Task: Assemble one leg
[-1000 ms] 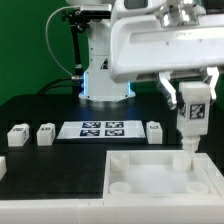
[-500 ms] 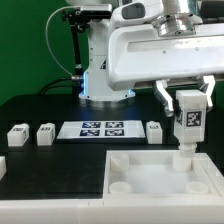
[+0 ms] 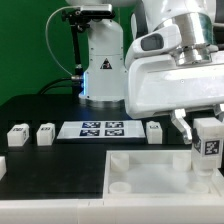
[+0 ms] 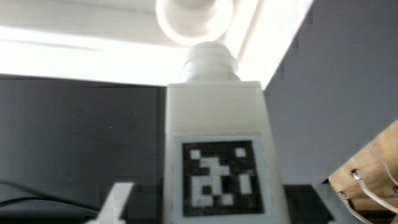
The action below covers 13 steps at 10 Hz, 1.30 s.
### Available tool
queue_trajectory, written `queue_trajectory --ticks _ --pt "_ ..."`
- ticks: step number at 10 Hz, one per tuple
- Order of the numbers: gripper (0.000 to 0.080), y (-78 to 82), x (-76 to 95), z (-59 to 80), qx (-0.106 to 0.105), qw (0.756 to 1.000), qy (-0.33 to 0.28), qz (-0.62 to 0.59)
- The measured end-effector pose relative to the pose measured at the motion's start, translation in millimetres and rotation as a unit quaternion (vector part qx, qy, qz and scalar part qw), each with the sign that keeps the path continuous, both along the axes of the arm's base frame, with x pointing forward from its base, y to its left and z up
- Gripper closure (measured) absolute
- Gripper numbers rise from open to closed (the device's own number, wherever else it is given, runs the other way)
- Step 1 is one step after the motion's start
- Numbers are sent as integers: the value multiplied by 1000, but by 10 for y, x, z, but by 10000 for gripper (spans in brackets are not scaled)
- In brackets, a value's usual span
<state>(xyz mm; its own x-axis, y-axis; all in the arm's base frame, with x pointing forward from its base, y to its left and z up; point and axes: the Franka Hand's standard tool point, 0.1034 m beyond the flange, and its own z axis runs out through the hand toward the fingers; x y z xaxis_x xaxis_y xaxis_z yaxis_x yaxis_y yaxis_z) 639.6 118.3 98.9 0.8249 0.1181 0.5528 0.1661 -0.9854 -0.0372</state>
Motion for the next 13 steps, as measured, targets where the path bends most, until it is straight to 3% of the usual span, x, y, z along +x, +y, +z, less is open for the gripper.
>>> queue_trajectory --ticks 8,13 --pt "509 -72 -57 -120 -5 1000 6 0" --pt "509 -43 -87 -285 -5 1000 -3 0"
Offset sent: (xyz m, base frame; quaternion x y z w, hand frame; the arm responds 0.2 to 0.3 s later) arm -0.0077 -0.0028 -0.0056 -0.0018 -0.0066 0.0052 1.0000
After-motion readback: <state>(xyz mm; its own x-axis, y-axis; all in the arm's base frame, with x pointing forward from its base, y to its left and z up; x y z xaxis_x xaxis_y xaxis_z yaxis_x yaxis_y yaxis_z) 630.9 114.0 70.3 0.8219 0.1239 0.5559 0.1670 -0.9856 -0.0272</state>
